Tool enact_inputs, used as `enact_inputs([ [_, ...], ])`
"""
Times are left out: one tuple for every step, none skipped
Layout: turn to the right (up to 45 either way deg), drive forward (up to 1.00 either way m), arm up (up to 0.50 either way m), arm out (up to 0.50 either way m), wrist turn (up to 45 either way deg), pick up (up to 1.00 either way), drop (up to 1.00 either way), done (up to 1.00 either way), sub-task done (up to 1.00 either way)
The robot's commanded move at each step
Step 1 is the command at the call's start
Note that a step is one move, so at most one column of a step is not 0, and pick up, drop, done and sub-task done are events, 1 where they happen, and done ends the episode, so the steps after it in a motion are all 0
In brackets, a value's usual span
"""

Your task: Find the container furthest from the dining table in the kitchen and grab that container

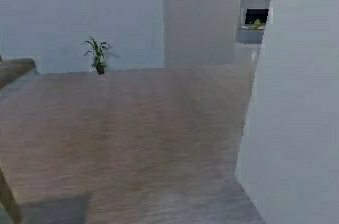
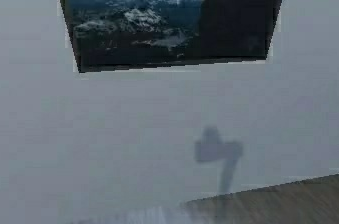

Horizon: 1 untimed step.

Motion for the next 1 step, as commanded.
enact_inputs([
  [0.0,1.00,0.00,0.00,0.0,0.00,0.00,0.00,0.00],
])
